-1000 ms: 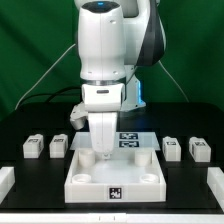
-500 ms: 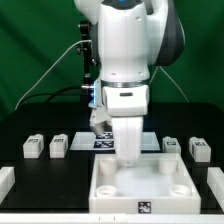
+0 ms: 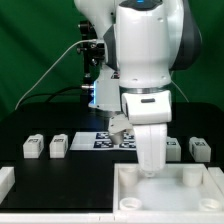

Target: Assemble one leg

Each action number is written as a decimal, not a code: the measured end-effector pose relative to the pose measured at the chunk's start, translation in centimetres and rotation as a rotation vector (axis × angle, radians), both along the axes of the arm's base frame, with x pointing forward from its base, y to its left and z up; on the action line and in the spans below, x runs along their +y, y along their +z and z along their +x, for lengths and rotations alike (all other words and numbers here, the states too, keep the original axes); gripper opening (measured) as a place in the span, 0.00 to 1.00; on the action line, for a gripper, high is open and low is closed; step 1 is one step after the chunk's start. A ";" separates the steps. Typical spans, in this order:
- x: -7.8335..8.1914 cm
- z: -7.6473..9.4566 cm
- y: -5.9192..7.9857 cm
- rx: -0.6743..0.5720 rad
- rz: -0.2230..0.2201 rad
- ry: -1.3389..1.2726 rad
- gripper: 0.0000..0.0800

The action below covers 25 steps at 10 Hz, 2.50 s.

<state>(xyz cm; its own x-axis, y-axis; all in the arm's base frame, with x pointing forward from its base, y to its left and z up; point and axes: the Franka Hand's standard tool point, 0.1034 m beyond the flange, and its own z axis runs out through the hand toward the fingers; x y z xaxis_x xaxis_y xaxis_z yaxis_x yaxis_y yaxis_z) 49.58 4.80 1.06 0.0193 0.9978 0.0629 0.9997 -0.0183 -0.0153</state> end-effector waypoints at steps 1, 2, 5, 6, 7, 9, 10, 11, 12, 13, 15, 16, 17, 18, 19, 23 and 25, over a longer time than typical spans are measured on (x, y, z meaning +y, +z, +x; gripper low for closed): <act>0.1 0.0 0.0 0.011 -0.001 0.004 0.08; 0.1 0.0 0.0 0.010 0.000 0.007 0.08; 0.0 0.0 0.0 0.006 0.001 0.003 0.17; 0.0 0.0 0.0 0.006 0.000 0.001 0.34; -0.1 0.0 0.0 0.006 0.000 0.001 0.55; -0.1 0.0 0.0 0.006 0.000 0.000 0.75; -0.1 0.0 0.0 0.006 0.000 0.000 0.75; -0.1 0.0 0.0 0.006 0.000 -0.001 0.80; -0.2 0.0 0.0 0.006 0.000 -0.001 0.80; -0.2 0.0 0.0 0.006 0.000 -0.001 0.81; -0.2 0.0 0.0 0.006 0.000 -0.002 0.81; -0.2 0.0 0.0 0.006 0.000 -0.002 0.81; -0.2 0.0 0.0 0.006 0.000 -0.002 0.81; -0.2 0.0 0.0 0.006 0.000 -0.002 0.81; -0.3 0.0 0.4 0.014 -0.004 -0.036 0.81; 1.7 -0.9 5.4 0.003 -0.020 -0.448 0.81; 3.9 -1.4 6.2 0.014 -0.005 -0.744 0.81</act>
Offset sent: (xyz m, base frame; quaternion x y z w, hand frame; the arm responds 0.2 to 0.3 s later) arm 0.0000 0.0000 0.0000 0.0000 0.0000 0.0000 1.0000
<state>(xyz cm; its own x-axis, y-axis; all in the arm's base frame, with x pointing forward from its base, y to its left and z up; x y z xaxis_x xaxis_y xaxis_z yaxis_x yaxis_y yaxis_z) 48.15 8.70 7.25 0.6905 0.7213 0.0534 0.7231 -0.6903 -0.0261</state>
